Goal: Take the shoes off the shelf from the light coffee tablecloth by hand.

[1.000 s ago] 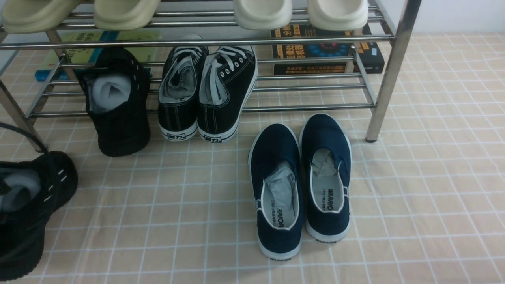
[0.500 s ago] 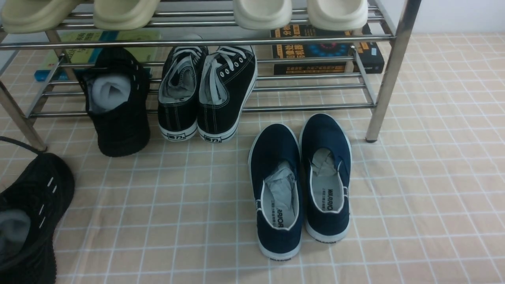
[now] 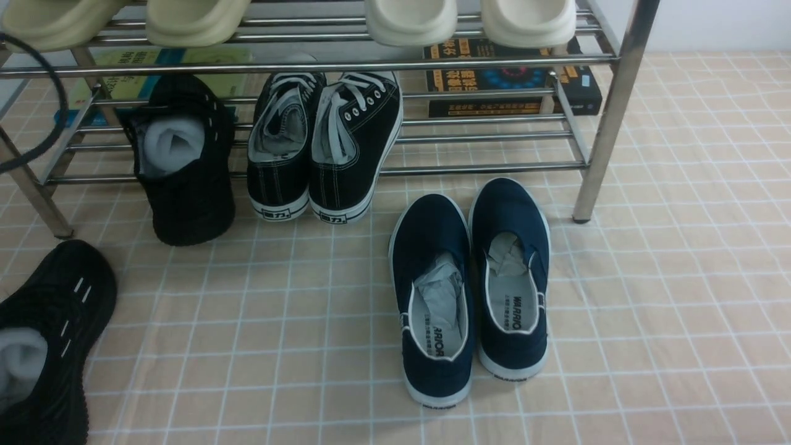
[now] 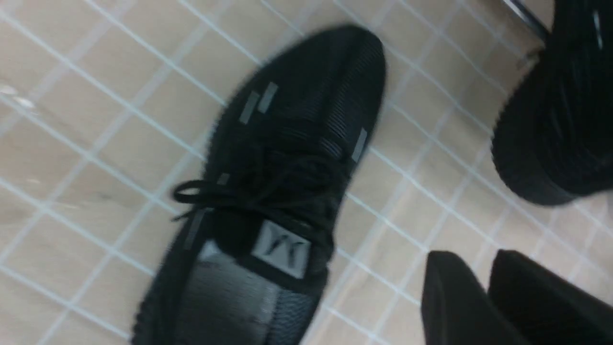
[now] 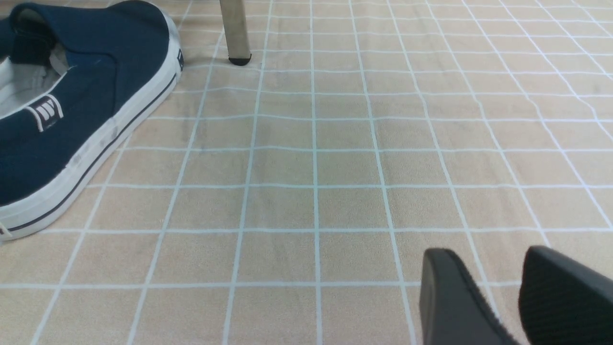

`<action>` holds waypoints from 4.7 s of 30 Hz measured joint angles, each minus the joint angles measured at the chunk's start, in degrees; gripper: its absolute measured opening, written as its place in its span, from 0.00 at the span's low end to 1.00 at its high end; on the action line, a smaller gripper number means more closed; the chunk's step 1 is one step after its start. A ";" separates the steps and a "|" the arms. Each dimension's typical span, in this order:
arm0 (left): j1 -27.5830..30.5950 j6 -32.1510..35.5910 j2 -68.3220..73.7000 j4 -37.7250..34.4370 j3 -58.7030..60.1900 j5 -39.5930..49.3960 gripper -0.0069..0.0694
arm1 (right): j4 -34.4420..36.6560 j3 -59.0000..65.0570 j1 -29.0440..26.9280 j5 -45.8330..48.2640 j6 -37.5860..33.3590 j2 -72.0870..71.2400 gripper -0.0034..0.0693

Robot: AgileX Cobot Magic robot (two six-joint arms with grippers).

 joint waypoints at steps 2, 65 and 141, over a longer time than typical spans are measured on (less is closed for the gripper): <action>0.00 5.10 4.57 -4.79 -2.99 3.65 0.15 | 0.00 0.00 0.00 0.00 0.00 0.00 0.38; -8.29 8.98 12.00 -0.38 -3.06 4.63 0.11 | -0.05 0.00 0.00 0.00 0.00 0.00 0.38; -8.29 25.26 -72.73 -3.37 44.62 -16.39 0.12 | -0.05 0.00 0.00 0.00 0.00 -0.01 0.38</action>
